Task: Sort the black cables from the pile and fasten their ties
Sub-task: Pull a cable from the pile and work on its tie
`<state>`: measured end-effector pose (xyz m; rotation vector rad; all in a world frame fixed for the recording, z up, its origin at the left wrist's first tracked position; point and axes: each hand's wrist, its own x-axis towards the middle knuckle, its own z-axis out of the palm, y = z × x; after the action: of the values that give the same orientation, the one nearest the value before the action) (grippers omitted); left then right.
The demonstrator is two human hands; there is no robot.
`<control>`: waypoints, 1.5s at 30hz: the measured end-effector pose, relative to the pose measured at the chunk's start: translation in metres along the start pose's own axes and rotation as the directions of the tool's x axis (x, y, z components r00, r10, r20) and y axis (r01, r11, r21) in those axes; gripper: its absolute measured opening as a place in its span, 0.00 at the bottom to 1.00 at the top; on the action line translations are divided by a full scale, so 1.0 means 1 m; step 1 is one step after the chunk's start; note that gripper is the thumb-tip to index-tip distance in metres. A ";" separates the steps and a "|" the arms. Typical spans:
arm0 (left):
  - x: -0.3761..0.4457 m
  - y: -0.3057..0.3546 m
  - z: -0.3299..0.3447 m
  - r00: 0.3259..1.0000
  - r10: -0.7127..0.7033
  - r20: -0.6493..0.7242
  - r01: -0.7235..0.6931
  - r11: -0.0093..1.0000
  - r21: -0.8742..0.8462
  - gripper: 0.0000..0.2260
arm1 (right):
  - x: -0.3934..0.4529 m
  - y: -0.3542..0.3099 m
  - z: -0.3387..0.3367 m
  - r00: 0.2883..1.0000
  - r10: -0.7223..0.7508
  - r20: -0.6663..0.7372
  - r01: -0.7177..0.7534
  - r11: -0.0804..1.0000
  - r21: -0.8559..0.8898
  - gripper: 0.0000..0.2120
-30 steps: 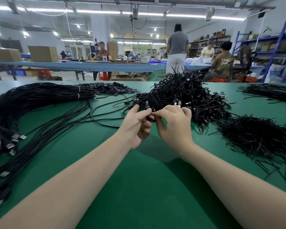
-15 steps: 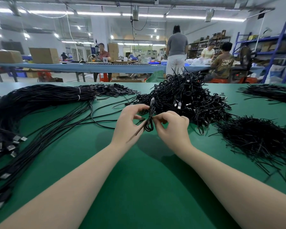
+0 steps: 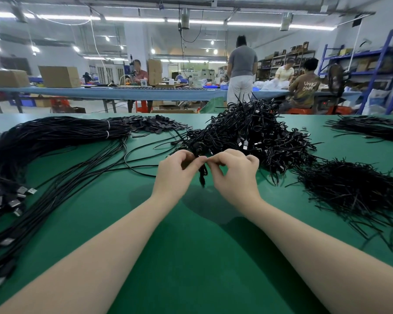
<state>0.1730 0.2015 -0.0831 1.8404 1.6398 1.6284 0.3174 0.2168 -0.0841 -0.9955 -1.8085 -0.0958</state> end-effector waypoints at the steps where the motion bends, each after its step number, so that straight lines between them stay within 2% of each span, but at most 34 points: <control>1: 0.001 0.001 0.002 0.993 -0.104 0.048 0.108 0.990 -0.094 0.13 | 0.000 -0.002 -0.001 1.000 -0.019 -0.020 0.019 1.000 -0.012 0.05; 3: 0.001 0.007 0.006 0.923 -0.315 0.219 0.375 0.863 -0.339 0.15 | 0.000 -0.003 -0.004 0.996 -0.072 -0.052 0.070 0.997 -0.040 0.05; 5: 0.000 0.012 0.004 0.785 -0.453 0.423 0.617 0.642 -0.455 0.14 | -0.001 -0.002 -0.007 0.975 -0.204 -0.087 0.194 0.974 -0.116 0.05; 7: 0.002 0.016 -0.005 0.609 -0.437 0.661 0.790 0.405 -0.460 0.13 | 0.000 -0.002 -0.007 0.924 -0.361 -0.126 0.330 0.919 -0.214 0.06; 8: 0.002 0.018 -0.009 0.557 -0.381 0.738 0.828 0.322 -0.459 0.12 | 0.001 -0.002 -0.007 0.902 -0.407 -0.146 0.365 0.898 -0.247 0.07; 9: 0.002 0.018 -0.011 0.539 -0.345 0.769 0.840 0.293 -0.457 0.11 | 0.002 -0.002 -0.007 0.888 -0.431 -0.162 0.379 0.884 -0.272 0.07; 12: 0.000 0.011 -0.010 0.590 -0.377 0.714 0.803 0.373 -0.466 0.17 | 0.002 0.001 -0.006 0.881 -0.457 -0.121 0.418 0.873 -0.250 0.06; 15: 0.001 0.002 -0.010 0.629 -0.361 0.689 0.766 0.438 -0.470 0.20 | -0.003 0.003 -0.003 0.892 -0.442 0.097 0.451 0.885 -0.113 0.14; 17: 0.002 -0.002 -0.013 0.639 -0.339 0.690 0.751 0.467 -0.466 0.19 | -0.003 -0.001 -0.003 0.906 -0.394 0.157 0.403 0.915 -0.028 0.14; 20: 0.003 -0.006 -0.012 0.706 -0.367 0.605 0.696 0.513 -0.502 0.22 | 0.000 -0.004 -0.007 0.921 -0.378 0.096 0.376 0.926 0.039 0.09; 21: 0.003 -0.007 -0.011 0.749 -0.385 0.540 0.657 0.537 -0.528 0.21 | 0.001 -0.005 -0.009 0.913 -0.402 0.062 0.401 0.915 0.031 0.08; 22: 0.004 -0.009 -0.010 0.802 -0.400 0.444 0.595 0.605 -0.530 0.19 | 0.003 -0.007 -0.010 0.903 -0.429 0.031 0.429 0.903 0.009 0.08; 24: 0.007 -0.014 -0.010 0.878 -0.414 0.239 0.477 0.798 -0.369 0.23 | 0.013 -0.013 -0.013 0.876 -0.481 -0.021 0.478 0.875 -0.074 0.08; 26: 0.009 -0.023 -0.012 0.897 -0.425 0.125 0.442 0.866 -0.232 0.27 | 0.041 -0.017 -0.020 0.841 -0.538 -0.064 0.516 0.832 -0.204 0.09; 27: 0.009 -0.026 -0.013 0.899 -0.424 0.106 0.437 0.868 -0.237 0.27 | 0.062 -0.018 -0.025 0.839 -0.539 -0.074 0.503 0.821 -0.269 0.09; 28: 0.009 -0.029 -0.013 0.904 -0.417 0.096 0.427 0.869 -0.250 0.26 | 0.087 -0.016 -0.032 0.867 -0.493 -0.068 0.446 0.830 -0.336 0.09; 29: 0.009 -0.031 -0.013 0.908 -0.410 0.090 0.419 0.873 -0.251 0.26 | 0.115 -0.011 -0.040 0.918 -0.393 -0.048 0.340 0.844 -0.415 0.10; 31: 0.009 -0.032 -0.010 0.913 -0.395 0.100 0.408 0.883 -0.232 0.25 | 0.157 0.002 -0.055 0.997 -0.075 0.004 0.063 0.811 -0.581 0.14; 32: 0.008 -0.032 -0.009 0.916 -0.386 0.109 0.401 0.888 -0.225 0.25 | 0.167 0.008 -0.057 0.996 0.074 0.050 -0.025 0.763 -0.646 0.16; 33: 0.007 -0.031 -0.008 0.917 -0.382 0.116 0.398 0.893 -0.208 0.25 | 0.167 0.011 -0.054 0.980 0.162 0.117 -0.038 0.725 -0.688 0.18; 35: 0.005 -0.031 -0.005 0.923 -0.370 0.109 0.383 0.913 -0.139 0.25 | 0.143 0.008 -0.038 0.936 0.196 0.292 0.056 0.736 -0.674 0.16; 37: 0.003 -0.030 -0.003 0.936 -0.331 0.116 0.329 0.944 0.041 0.23 | 0.094 0.008 -0.013 0.861 0.220 0.459 0.094 0.817 -0.569 0.17; 39: 0.003 -0.025 -0.002 0.943 -0.259 0.209 0.192 0.936 0.297 0.17 | 0.037 0.007 0.008 0.770 0.293 0.567 0.049 0.858 -0.511 0.19; 40: 0.005 -0.023 -0.003 0.930 -0.229 0.288 0.103 0.914 0.393 0.13 | 0.014 0.007 0.014 0.751 0.325 0.575 0.014 0.863 -0.505 0.19; 41: 0.007 -0.020 -0.007 0.904 -0.212 0.372 0.015 0.884 0.468 0.10 | -0.001 0.010 0.018 0.764 0.338 0.550 -0.030 0.869 -0.493 0.19; 43: 0.015 -0.019 -0.028 0.848 -0.245 0.470 -0.118 0.777 0.619 0.12 | -0.011 0.016 0.020 0.810 0.336 0.481 -0.104 0.889 -0.446 0.18; 45: 0.020 -0.021 -0.066 0.837 -0.351 0.421 -0.154 0.586 0.796 0.15 | -0.010 0.017 0.017 0.821 0.311 0.478 -0.100 0.904 -0.415 0.17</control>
<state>0.1047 0.1925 -0.0615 2.1810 2.2979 0.1122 0.3174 0.2307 -0.1067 -1.6180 -2.2197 -0.0230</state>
